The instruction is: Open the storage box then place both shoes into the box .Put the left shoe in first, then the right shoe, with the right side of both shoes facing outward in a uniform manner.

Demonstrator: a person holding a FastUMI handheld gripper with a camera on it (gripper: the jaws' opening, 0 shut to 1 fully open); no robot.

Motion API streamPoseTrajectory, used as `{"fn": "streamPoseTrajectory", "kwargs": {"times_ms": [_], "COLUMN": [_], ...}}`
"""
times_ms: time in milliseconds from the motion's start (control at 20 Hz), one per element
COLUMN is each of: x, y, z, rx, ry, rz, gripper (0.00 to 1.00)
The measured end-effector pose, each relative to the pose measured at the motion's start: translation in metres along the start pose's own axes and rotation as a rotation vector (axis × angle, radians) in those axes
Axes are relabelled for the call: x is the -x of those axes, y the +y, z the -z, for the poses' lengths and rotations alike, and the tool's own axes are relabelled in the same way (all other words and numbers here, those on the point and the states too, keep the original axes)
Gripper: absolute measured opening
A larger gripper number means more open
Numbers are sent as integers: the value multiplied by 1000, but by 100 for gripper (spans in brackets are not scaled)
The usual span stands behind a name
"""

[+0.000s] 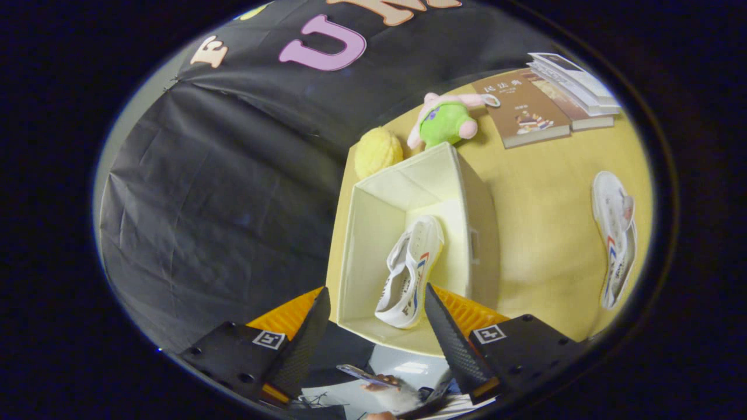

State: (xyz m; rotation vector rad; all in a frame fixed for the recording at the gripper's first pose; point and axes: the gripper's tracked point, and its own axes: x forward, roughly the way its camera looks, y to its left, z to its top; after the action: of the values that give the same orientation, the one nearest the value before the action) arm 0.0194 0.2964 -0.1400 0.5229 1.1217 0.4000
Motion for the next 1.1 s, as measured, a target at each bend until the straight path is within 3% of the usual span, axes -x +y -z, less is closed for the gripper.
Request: {"fn": "streamPoseTrajectory", "kwargs": {"times_ms": [300,650,800,1000,1100], "x": [72,130,145,152,150], "y": [-55,-140,-183,-252,-275], "z": [14,1,-8,-27,-27], "rx": [155,163,231,364,385], "ry": [-36,-141,-165,-208,-204], "rz": [57,198,303,523,569], "gripper": [99,99,99,99,99]}}
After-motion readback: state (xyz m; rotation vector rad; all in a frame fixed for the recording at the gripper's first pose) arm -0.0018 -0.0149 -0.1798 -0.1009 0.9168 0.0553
